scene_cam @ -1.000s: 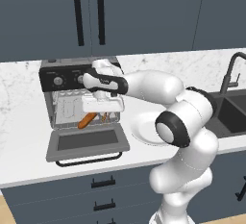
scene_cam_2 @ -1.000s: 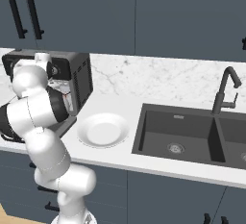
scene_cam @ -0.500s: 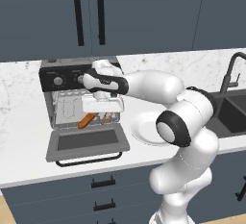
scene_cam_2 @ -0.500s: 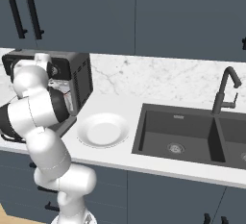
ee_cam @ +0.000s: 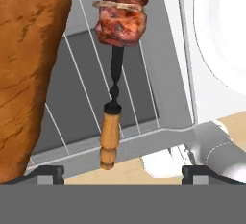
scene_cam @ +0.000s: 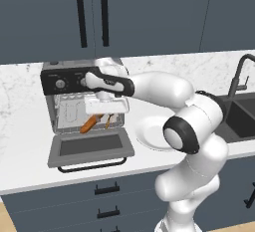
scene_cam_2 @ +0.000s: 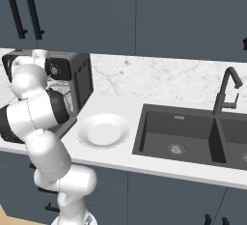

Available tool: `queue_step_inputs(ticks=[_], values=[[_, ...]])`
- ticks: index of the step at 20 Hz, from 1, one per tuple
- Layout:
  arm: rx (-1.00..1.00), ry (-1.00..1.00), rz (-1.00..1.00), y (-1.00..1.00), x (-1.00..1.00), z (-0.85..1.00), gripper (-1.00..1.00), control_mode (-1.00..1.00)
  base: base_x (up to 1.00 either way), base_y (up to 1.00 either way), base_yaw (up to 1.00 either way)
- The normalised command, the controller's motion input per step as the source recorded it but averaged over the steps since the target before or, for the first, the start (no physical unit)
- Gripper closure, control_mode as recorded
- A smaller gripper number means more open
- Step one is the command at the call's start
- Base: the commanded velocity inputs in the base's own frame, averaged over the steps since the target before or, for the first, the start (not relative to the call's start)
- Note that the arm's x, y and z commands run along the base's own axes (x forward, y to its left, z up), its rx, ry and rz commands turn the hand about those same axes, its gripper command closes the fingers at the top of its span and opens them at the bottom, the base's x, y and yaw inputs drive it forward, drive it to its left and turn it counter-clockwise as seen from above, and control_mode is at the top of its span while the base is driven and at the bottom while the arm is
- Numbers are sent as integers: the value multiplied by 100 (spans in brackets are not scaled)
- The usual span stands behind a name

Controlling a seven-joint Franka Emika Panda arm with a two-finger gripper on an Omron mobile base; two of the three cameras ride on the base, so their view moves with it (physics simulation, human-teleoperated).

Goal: Pick up the kebab skewer and baguette bread, and place them inside the toaster oven. Close the toaster oven door and start by setting the timer.

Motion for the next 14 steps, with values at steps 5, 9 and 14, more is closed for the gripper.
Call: queue_step_inputs(ticks=[5, 9, 14], values=[[0, 0, 0, 0, -82, 18, -100, -100, 0, 0, 0], [0, 10, 0, -4, -66, 0, -100, -100, 0, 0, 0], [-1, 15, -5, -2, -40, -13, -100, -100, 0, 0, 0]])
